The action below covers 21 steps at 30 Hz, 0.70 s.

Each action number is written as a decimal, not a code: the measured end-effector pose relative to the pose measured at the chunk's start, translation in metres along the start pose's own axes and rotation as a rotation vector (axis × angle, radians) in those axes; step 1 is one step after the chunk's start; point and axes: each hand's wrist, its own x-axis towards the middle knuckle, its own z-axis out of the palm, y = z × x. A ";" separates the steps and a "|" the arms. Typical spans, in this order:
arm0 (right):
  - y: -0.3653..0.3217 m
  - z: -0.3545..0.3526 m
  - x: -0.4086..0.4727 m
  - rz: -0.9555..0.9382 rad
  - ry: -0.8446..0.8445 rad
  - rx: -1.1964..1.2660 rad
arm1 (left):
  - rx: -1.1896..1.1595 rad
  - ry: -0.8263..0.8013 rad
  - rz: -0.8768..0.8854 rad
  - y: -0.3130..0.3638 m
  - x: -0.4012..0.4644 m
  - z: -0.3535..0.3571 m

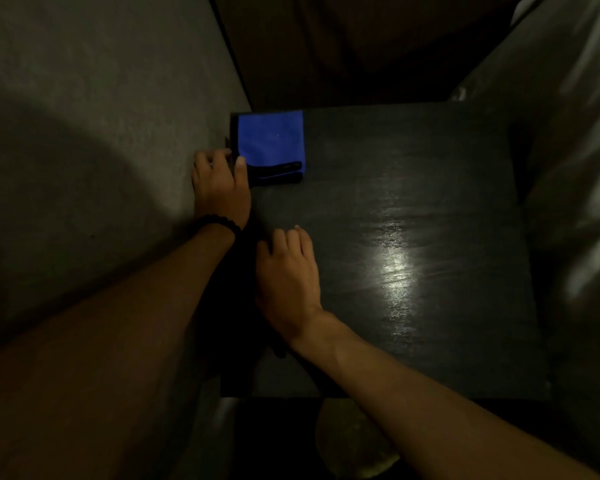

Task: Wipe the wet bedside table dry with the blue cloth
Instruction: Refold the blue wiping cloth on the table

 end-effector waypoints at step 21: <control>0.093 -0.095 0.021 0.133 -0.103 0.986 | 0.132 -0.005 0.066 0.027 0.031 0.016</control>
